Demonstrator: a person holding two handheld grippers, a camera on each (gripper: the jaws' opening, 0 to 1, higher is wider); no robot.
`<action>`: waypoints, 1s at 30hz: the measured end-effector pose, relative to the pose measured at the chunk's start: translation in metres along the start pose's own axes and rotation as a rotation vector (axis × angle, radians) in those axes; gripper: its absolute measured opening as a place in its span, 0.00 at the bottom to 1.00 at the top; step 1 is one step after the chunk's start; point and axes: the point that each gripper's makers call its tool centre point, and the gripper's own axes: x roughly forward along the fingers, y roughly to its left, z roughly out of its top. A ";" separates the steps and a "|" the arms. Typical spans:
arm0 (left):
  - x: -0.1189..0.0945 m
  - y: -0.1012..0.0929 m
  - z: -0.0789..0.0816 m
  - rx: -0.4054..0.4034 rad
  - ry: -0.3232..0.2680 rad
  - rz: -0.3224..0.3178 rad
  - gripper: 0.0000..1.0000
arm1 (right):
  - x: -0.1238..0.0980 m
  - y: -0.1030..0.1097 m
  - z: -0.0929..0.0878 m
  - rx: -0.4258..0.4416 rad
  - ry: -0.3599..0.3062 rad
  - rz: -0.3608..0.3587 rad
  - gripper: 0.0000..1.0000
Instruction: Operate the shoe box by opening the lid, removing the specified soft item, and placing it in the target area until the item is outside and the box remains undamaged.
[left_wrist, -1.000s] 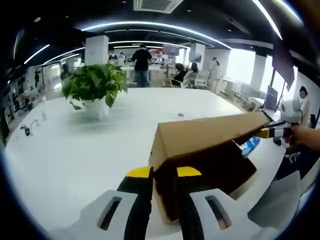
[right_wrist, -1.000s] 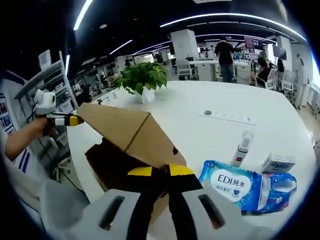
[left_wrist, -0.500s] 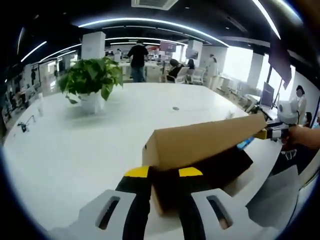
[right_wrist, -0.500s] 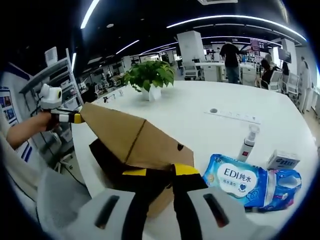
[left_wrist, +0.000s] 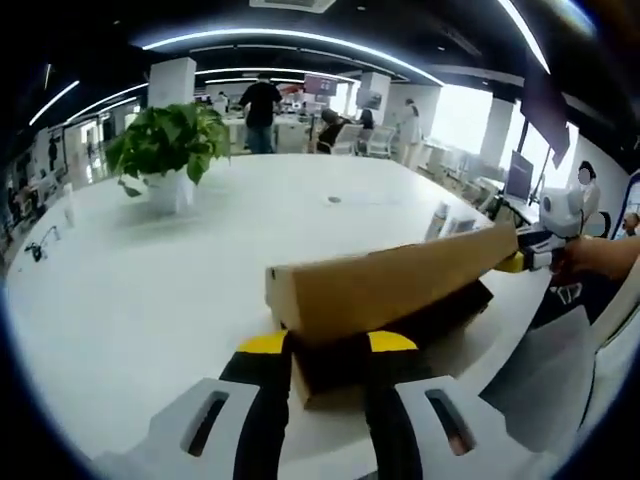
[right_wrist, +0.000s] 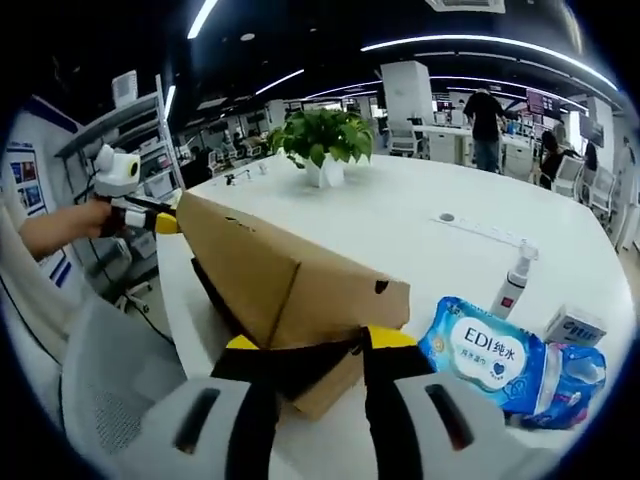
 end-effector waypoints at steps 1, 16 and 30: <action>0.000 0.000 -0.002 -0.001 0.003 -0.001 0.27 | 0.000 0.001 -0.002 -0.008 0.007 0.001 0.32; 0.010 -0.007 -0.034 0.010 0.086 -0.018 0.33 | 0.008 0.013 -0.030 -0.072 0.083 0.046 0.39; 0.019 -0.004 -0.056 0.053 0.155 -0.014 0.35 | 0.012 0.022 -0.049 -0.111 0.143 0.052 0.39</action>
